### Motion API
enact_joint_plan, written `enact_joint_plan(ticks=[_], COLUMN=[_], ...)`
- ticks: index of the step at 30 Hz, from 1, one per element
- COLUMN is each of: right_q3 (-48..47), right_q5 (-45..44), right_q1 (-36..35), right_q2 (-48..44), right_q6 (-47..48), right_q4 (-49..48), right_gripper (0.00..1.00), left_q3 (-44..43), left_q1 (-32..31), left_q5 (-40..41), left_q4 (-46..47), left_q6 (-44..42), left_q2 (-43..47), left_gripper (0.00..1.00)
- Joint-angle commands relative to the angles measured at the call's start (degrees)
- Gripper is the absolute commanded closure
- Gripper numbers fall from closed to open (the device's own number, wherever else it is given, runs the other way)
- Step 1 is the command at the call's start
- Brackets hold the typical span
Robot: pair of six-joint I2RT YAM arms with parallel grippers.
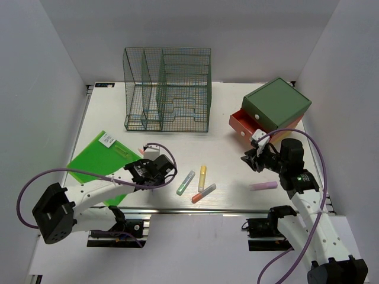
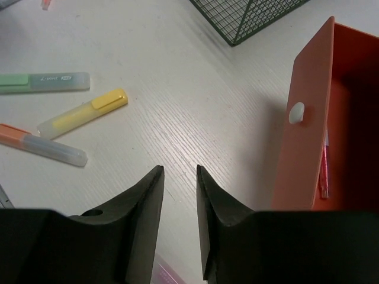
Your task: Organize the desk
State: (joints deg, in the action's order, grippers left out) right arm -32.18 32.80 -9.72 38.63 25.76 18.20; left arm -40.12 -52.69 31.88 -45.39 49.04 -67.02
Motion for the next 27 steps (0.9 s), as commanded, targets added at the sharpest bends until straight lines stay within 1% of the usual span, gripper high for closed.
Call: enact_joint_plan(ticks=[1,5,8,11,13,15,18,23,27], right_q3=[-2.18,-2.09,-2.01,-1.92,-1.92,-1.83,-1.74,-1.74,-1.74], right_q5=[-0.54,-1.51,-1.86,-2.30,-2.65,-2.65,-2.74,-2.91,-2.83], right_q1=[0.14,0.31,0.14,0.31,0.40,0.40,0.22,0.14,0.31], right_q2=[-0.31,-0.84,-1.10,-1.37,-1.45,-1.63,-1.81,-1.89,-1.89], right_q6=[0.08,-0.09,-0.09,0.08,0.26,0.26,0.35,0.43,0.43], right_q4=[-1.50,-1.76,-1.76,-1.85,-1.94,-2.02,-2.02,-2.11,-2.02], right_gripper=[0.65,0.65,0.65,0.65,0.65,0.66,0.66,0.66,0.66], left_q3=[-0.49,-0.31,-0.75,-1.45,-1.28,-0.23,1.70,3.82,5.49], left_q1=[3.02,4.87,6.98,8.56,9.53,11.28,12.78,14.01,14.63], left_q5=[-0.14,-3.31,-3.66,-4.89,-5.59,-6.82,-9.89,-12.63,-13.42], left_q4=[2.49,6.43,8.20,9.00,9.52,10.05,12.42,14.71,15.68], left_q6=[-1.75,-1.66,-2.36,-3.59,-4.03,-4.04,-4.56,-4.65,-4.48], left_q2=[-0.38,-3.80,-6.18,-7.94,-8.38,-8.39,-8.73,-9.53,-8.65], left_gripper=[0.39,0.43,0.47,0.48,0.49,0.52,0.54,0.56,0.61])
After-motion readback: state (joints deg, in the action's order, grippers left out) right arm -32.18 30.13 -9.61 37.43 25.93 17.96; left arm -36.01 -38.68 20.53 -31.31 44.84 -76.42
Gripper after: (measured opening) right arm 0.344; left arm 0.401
